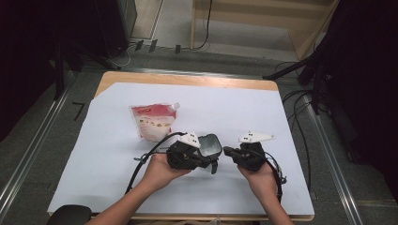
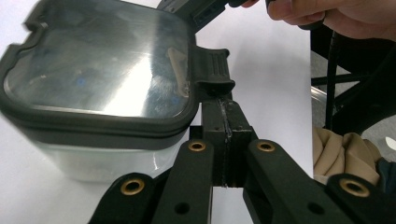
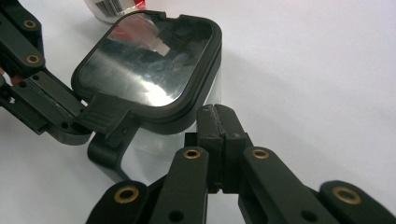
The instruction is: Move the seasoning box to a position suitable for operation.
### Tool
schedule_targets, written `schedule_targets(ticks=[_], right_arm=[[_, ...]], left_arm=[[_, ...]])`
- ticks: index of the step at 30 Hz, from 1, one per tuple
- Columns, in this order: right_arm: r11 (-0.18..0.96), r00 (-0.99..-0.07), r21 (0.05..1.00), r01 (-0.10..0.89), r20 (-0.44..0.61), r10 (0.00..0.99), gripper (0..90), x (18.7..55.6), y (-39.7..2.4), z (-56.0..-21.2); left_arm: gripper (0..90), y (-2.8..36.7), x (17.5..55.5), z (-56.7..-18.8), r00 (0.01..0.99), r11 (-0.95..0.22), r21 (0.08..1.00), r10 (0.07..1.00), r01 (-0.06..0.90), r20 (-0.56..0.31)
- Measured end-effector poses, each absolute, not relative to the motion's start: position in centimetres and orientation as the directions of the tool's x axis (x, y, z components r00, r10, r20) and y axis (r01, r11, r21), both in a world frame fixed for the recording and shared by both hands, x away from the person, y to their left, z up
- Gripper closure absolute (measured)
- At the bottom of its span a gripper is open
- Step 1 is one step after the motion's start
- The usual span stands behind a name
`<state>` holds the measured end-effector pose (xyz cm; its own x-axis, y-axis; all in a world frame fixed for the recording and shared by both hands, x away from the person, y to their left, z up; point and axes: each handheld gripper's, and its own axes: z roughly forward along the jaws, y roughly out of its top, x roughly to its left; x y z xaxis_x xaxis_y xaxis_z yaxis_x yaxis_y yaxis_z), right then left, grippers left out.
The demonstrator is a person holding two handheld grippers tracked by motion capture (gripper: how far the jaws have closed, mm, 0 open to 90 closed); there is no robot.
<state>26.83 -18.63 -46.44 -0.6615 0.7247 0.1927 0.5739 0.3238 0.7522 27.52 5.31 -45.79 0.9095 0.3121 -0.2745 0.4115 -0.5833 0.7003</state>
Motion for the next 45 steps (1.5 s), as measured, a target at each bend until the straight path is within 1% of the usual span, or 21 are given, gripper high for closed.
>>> schedule_targets(ticks=[7,9,13,16,17,20,21,23,28,29,33,36,38,39,45], right_arm=[[0.316,-0.651,0.744,0.588,0.204,0.732,90.0,26.0,-19.2,-46.4],[0.311,-0.65,0.744,0.591,0.211,0.73,90.0,25.7,-19.4,-46.4],[0.314,-0.66,0.749,0.583,0.211,0.721,90.0,24.8,-19.6,-46.0],[0.311,-0.667,0.753,0.58,0.22,0.712,90.0,24.1,-19.6,-45.6],[0.313,-0.673,0.758,0.572,0.216,0.707,90.0,23.9,-19.5,-45.4],[0.315,-0.676,0.755,0.575,0.221,0.703,90.0,23.7,-19.3,-45.4],[0.324,-0.684,0.754,0.571,0.22,0.695,90.0,23.7,-19.2,-45.4],[0.321,-0.682,0.75,0.578,0.229,0.694,90.0,23.5,-19.1,-45.5],[0.327,-0.699,0.759,0.563,0.226,0.678,90.0,22.6,-18.4,-45.1],[0.331,-0.704,0.761,0.558,0.223,0.674,90.0,22.5,-18.2,-45.1],[0.359,-0.728,0.753,0.551,0.224,0.648,90.0,22.2,-17.4,-45.4],[0.375,-0.741,0.745,0.552,0.231,0.631,90.0,22.1,-16.8,-45.8],[0.376,-0.741,0.741,0.556,0.237,0.628,90.0,22.1,-16.5,-45.8],[0.39,-0.753,0.741,0.546,0.231,0.617,90.0,22.1,-16.2,-46.0],[0.409,-0.764,0.734,0.542,0.227,0.605,90.0,22.1,-15.4,-46.4]], left_arm=[[90.0,4.5,27.5,-45.9,0.916,-0.601,0.692,0.288,0.399,-0.279],[88.8,4.6,27.6,-45.8,0.916,-0.603,0.69,0.279,0.401,-0.289],[85.1,5.7,27.8,-45.0,0.919,-0.609,0.688,0.251,0.393,-0.303],[82.9,6.7,27.8,-44.2,0.92,-0.614,0.685,0.249,0.392,-0.303],[80.1,7.1,27.7,-44.0,0.92,-0.61,0.688,0.249,0.393,-0.304],[78.7,8.1,27.8,-43.3,0.926,-0.619,0.688,0.24,0.378,-0.293],[76.1,8.4,27.8,-43.1,0.924,-0.618,0.687,0.246,0.382,-0.293],[75.1,8.9,28.0,-42.8,0.925,-0.616,0.691,0.247,0.379,-0.288],[67.6,10.2,28.5,-42.4,0.918,-0.606,0.69,0.272,0.396,-0.288],[65.8,10.5,28.6,-42.3,0.915,-0.601,0.691,0.282,0.402,-0.287],[53.0,11.2,28.9,-42.2,0.903,-0.567,0.705,0.318,0.426,-0.29],[49.3,11.4,29.2,-42.2,0.902,-0.568,0.704,0.321,0.427,-0.288],[48.8,11.4,29.3,-42.4,0.902,-0.576,0.697,0.327,0.428,-0.283],[46.5,11.4,29.4,-42.5,0.899,-0.581,0.69,0.336,0.432,-0.28],[43.0,11.5,29.5,-42.7,0.902,-0.578,0.697,0.341,0.424,-0.265]])
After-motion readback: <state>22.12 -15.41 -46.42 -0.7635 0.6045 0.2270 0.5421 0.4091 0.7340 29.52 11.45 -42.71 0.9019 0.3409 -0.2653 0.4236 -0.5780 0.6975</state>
